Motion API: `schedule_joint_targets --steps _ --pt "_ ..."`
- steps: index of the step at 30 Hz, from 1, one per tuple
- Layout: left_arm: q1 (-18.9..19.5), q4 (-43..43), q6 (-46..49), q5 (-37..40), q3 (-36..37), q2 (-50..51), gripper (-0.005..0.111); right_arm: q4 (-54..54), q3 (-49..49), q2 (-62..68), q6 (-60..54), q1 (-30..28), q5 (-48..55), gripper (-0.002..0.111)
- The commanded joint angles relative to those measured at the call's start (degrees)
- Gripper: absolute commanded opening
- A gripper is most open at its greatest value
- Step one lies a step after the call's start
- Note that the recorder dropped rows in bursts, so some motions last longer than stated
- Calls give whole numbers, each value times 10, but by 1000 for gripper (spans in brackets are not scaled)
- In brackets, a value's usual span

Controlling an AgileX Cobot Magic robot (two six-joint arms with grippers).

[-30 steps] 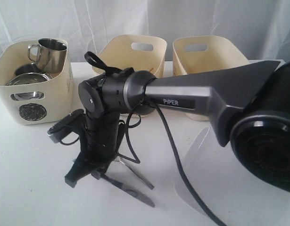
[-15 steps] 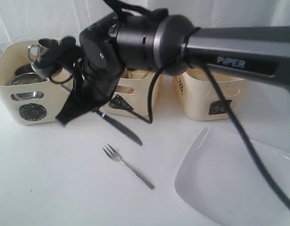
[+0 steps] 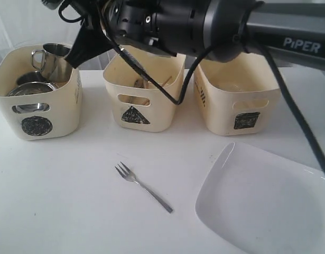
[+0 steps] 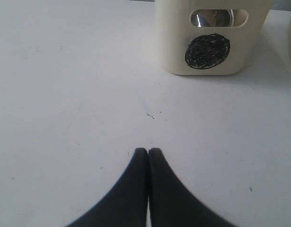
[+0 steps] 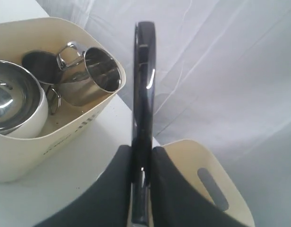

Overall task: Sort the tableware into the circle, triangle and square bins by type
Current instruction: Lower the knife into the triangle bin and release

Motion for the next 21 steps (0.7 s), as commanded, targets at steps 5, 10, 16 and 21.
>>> schedule_joint_targets --steps 5,10,16,21 --pt "0 -3 -1 -2 2 -2 0 -131 0 40 6 -17 -73 0" --pt "0 -3 -1 -2 2 -2 0 -139 0 55 6 -27 -73 0" --pt "0 -3 -1 -2 2 -2 0 -137 0 60 7 -47 -63 0" --pt "0 -3 -1 -2 2 -2 0 -136 0 65 16 -56 -48 0"
